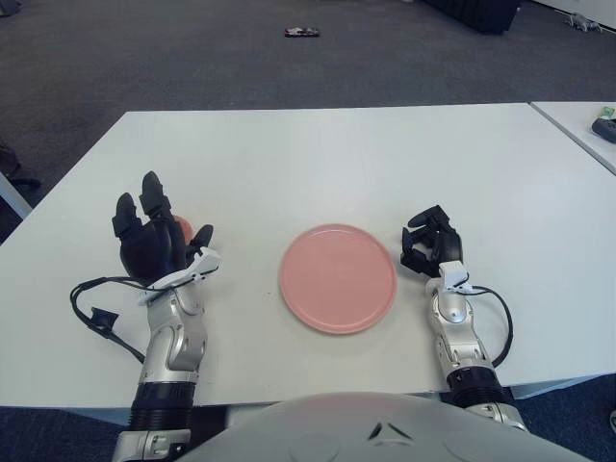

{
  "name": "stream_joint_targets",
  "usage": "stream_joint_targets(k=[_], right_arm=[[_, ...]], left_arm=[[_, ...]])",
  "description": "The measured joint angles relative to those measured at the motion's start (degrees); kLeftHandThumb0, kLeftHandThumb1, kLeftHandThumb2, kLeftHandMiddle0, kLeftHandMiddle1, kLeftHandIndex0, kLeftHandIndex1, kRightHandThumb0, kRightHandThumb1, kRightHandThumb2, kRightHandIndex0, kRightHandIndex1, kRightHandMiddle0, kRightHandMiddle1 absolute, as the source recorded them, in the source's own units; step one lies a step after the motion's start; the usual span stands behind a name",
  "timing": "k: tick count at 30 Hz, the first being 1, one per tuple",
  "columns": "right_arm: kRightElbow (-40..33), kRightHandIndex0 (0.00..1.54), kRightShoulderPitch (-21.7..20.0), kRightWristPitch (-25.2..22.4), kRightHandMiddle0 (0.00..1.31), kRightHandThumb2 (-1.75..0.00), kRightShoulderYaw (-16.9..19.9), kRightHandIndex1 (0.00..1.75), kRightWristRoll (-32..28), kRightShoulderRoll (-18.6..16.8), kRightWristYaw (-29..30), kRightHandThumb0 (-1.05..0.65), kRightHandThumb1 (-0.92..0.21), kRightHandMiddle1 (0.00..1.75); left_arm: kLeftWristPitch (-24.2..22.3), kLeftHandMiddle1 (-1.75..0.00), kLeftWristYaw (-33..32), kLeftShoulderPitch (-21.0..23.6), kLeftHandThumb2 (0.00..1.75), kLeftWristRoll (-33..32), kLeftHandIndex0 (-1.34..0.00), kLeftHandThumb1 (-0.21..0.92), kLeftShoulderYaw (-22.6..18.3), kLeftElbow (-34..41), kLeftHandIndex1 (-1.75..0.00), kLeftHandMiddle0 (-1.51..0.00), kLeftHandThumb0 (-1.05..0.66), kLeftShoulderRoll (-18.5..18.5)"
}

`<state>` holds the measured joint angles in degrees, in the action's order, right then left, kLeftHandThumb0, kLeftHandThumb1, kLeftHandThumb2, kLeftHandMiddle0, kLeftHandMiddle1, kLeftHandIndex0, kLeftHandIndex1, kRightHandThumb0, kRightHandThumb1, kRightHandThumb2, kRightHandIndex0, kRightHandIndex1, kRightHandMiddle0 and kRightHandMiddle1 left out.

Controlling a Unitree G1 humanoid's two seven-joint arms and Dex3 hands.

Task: Put the apple into the plate.

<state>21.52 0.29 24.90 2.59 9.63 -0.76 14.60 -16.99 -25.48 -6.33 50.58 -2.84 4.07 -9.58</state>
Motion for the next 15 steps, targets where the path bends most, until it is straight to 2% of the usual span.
stream_joint_targets(k=[9, 15], right_arm=[[0.01, 0.62, 0.01, -0.04, 0.46, -1.09, -0.03, 1.46, 0.01, -0.01, 0.12, -0.42, -0.50, 1.75], [-0.02, 0.60, 0.00, -0.37, 0.47, -1.10, -0.04, 1.47, 0.02, 0.02, 0.09, -0.42, -0.50, 1.75]], left_arm=[[-0.15, 0.00, 3.53, 2.25, 0.76, -3.15, 0.00, 0.37, -0.11, -4.03, 0.00, 0.00, -1.01, -4.83], [2.24, 0.00, 3.43, 5.81, 0.75, -6.90, 0.00, 0.37, -0.34, -12.71, 0.00, 0.00, -1.03, -7.85]])
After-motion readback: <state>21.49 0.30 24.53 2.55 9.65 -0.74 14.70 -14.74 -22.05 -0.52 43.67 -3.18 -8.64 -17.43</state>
